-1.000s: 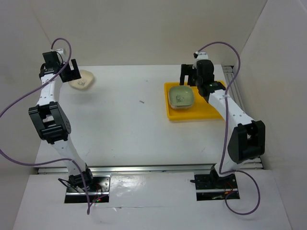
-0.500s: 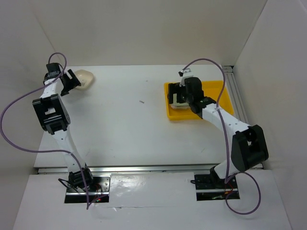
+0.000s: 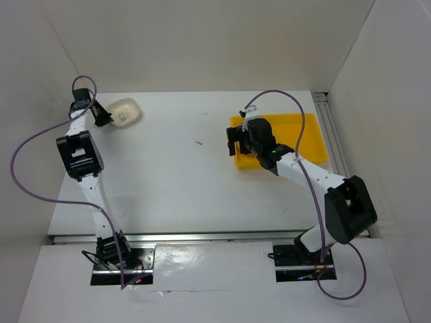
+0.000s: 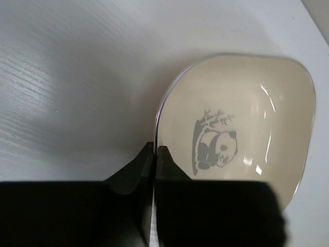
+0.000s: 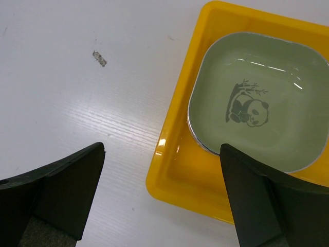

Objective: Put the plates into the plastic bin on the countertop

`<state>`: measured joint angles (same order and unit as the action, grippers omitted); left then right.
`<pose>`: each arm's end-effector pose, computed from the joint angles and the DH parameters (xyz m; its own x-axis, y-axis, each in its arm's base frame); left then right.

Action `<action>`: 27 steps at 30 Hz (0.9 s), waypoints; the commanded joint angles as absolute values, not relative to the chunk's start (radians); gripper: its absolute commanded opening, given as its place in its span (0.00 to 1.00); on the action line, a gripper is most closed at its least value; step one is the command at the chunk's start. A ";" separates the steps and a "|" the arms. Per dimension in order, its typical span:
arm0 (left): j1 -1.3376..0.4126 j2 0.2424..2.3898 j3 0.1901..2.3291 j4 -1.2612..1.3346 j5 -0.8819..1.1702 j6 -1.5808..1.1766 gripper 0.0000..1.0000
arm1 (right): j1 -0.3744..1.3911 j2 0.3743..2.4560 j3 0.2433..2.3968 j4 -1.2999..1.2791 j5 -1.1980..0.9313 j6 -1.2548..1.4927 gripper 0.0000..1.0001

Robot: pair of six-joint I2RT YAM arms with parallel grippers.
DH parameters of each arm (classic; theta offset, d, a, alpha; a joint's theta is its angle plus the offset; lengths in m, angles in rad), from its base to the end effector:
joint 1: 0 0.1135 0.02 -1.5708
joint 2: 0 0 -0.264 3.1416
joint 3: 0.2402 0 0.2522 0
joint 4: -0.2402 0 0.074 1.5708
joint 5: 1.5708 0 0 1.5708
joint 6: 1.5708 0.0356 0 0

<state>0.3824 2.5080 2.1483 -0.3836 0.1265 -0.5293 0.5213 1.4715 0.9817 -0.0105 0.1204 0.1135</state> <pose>0.5246 0.2062 0.1658 -0.3985 -0.7002 -0.5924 -0.5621 0.6968 -0.4455 0.2919 0.1627 0.2615 -0.4589 -0.1339 -0.8783 -0.3533 0.9346 0.0421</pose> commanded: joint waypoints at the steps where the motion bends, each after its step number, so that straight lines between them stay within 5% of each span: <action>1: 0.377 2.540 2.157 -0.417 0.126 -0.529 0.14 | 0.531 1.422 0.980 0.029 0.163 0.106 1.00; 3: 0.368 2.527 2.123 -0.436 0.155 -0.496 0.00 | 0.531 1.422 0.980 0.054 0.163 0.124 1.00; 13: 0.166 1.973 1.423 -0.140 0.087 -0.216 0.00 | 0.672 1.653 1.145 0.205 0.052 0.308 1.00; 27: -0.040 1.642 1.240 -0.166 0.178 -0.187 0.00 | 0.744 2.028 1.370 0.314 0.083 0.475 0.93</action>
